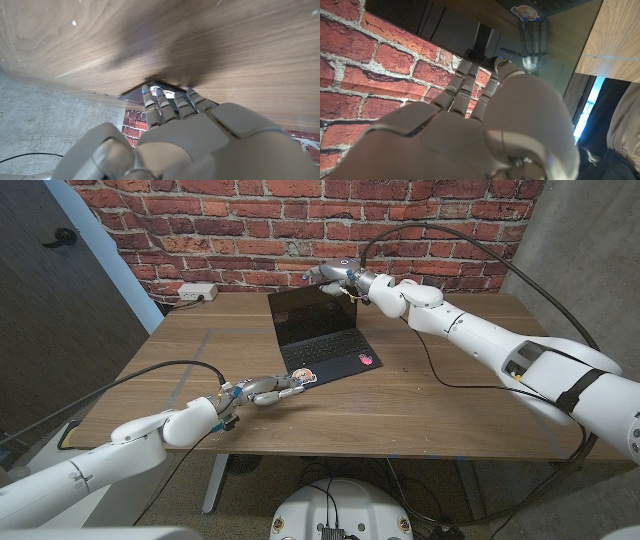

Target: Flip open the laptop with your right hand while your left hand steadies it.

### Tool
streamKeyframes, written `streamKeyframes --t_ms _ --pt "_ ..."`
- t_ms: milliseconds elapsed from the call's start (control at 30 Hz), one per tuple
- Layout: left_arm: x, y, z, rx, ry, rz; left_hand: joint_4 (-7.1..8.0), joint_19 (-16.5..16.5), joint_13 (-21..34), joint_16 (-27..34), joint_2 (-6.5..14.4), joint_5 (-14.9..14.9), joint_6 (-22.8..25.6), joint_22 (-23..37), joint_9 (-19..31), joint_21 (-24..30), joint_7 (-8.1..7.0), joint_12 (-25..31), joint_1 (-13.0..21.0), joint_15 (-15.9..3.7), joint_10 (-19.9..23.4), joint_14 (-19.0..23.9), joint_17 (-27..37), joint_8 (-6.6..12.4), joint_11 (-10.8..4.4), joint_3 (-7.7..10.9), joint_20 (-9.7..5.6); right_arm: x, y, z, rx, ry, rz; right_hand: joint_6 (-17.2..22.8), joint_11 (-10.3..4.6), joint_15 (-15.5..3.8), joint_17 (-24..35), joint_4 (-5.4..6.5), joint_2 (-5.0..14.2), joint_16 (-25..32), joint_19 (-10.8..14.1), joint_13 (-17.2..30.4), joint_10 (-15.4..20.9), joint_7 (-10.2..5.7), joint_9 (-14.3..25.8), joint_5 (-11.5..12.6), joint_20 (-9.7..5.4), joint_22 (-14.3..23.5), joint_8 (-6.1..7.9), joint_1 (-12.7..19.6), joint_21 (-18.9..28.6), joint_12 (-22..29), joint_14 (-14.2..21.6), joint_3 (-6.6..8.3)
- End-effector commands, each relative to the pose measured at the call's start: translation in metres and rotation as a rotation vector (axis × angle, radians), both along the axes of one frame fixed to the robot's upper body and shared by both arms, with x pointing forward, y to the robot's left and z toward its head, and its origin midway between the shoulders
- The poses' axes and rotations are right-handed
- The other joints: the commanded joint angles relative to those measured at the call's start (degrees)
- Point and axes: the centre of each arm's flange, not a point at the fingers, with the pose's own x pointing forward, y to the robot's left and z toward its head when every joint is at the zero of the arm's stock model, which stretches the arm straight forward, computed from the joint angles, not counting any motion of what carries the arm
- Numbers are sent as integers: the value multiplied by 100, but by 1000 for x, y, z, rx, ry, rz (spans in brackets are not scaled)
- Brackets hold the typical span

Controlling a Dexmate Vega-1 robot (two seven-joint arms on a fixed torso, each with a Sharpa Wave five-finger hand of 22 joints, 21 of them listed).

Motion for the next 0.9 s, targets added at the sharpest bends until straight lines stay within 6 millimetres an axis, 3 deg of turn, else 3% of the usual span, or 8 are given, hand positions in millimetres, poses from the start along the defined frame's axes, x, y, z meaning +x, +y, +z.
streamKeyframes --t_ms 33,300,533,900 --pt "-3 0 1 -1 -9 -5 -43 -39 -1 30 31 44 24 -5 11 5 6 33 26 -589 40 -15 11 51 4 5 -136 5 9 17 12 -18 -16 -55 5 -1111 11 13 11 -26 -23 21 -44 17 10 -10 -875 2 -18 -76 52 -18 -32 30" --pt "-5 0 2 -5 -14 -6 -42 -40 -1 29 31 44 29 -5 11 6 8 34 26 -588 44 -18 11 53 8 5 -140 6 18 19 -1 -25 -11 -78 6 -1107 -9 17 4 -79 -62 27 -110 32 12 -13 -872 -27 -33 -108 69 -63 -114 25" --pt "-6 1 1 -8 -13 -4 -42 -40 -1 29 32 44 28 -5 11 7 -3 36 26 -587 48 -21 12 53 8 5 -142 8 23 16 9 -34 -11 -171 3 -1100 -55 53 13 -197 -164 -8 -404 23 20 -21 -866 -151 -81 -223 101 -265 -286 22" --pt "-7 3 0 -12 -14 -6 -42 -39 -1 31 32 45 30 -5 11 8 14 37 27 -588 49 -19 12 53 1 6 -141 8 25 4 23 -71 -14 -218 13 -1101 -54 87 -17 -218 -186 -14 -440 3 21 -45 -860 -217 -102 -316 114 -308 -338 -23"
